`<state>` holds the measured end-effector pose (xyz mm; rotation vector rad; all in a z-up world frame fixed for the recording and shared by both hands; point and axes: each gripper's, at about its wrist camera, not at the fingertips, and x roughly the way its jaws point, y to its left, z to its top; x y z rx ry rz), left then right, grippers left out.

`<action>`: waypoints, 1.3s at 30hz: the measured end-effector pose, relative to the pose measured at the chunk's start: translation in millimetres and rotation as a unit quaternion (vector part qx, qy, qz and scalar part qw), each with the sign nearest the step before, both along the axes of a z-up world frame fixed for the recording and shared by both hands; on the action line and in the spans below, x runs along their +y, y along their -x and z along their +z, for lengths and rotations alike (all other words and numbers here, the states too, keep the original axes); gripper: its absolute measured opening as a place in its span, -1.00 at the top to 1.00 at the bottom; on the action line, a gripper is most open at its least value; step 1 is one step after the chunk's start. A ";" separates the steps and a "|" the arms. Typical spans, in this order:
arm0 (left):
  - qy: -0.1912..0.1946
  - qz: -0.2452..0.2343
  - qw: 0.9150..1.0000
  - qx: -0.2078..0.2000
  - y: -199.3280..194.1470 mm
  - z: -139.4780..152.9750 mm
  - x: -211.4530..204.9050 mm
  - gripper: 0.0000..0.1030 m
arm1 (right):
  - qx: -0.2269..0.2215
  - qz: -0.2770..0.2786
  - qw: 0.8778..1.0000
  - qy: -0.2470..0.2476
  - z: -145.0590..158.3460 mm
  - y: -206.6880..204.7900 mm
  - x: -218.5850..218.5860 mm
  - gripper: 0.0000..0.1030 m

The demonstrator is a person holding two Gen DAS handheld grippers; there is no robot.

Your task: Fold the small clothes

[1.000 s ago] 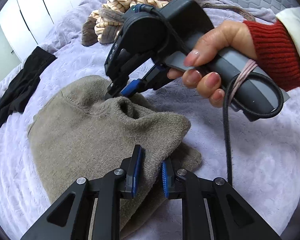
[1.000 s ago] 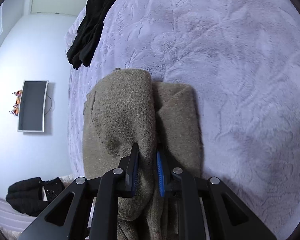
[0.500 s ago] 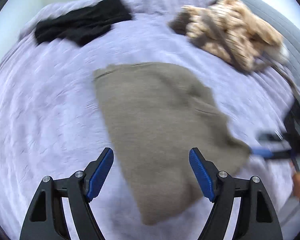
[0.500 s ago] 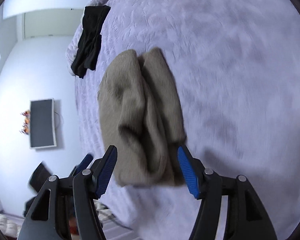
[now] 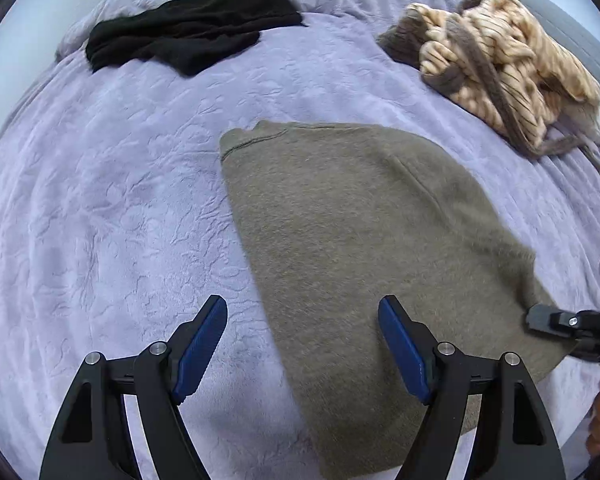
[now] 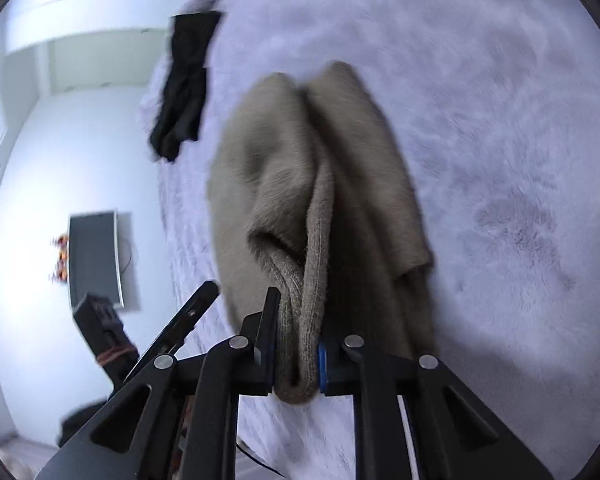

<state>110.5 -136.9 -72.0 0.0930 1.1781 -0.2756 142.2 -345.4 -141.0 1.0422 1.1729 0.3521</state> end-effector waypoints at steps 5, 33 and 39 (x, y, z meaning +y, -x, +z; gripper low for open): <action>-0.032 -0.045 0.998 0.030 15.1 -26.3 -13.0 -0.53 | 0.046 0.008 0.997 0.067 -27.3 30.0 0.6 0.71; -0.045 -0.069 0.995 0.056 70.8 -63.2 -37.7 -0.54 | 0.034 0.075 0.976 0.203 -24.6 -82.3 -27.7 0.91; -0.036 -0.069 0.995 0.061 74.9 -64.2 -32.6 -0.54 | 0.035 0.000 0.993 0.117 -13.1 -41.2 -58.2 0.82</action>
